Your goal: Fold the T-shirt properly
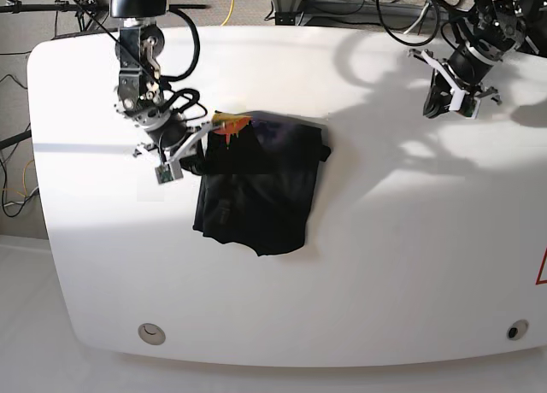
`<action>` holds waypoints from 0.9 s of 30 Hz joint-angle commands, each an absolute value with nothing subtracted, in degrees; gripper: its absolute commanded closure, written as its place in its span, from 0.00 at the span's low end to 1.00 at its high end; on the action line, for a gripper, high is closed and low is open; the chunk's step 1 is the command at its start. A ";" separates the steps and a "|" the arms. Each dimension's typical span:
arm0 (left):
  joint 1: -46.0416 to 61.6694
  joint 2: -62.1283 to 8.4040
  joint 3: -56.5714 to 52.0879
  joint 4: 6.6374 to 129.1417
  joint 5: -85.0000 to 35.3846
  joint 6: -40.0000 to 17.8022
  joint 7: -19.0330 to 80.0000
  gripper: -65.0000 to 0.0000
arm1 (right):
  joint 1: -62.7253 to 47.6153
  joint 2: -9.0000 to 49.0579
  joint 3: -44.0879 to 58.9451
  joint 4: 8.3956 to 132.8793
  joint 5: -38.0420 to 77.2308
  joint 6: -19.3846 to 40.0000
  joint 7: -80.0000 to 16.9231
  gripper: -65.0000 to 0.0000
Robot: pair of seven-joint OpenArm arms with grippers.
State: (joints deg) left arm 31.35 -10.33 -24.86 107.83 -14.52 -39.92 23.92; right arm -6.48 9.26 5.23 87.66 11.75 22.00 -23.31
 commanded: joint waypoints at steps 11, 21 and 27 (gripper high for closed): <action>39.11 -6.87 -38.67 117.61 -13.99 -40.00 24.46 1.00 | -25.27 15.99 7.73 105.72 12.57 16.26 -12.50 1.00; 39.04 -5.07 -42.93 121.04 -13.32 -40.00 26.11 1.00 | -28.82 15.72 10.66 111.09 12.34 14.73 -14.13 1.00; 37.49 -6.11 -34.49 115.39 -9.94 -40.00 22.03 1.00 | -29.63 13.39 10.83 109.97 12.53 14.77 -19.28 1.00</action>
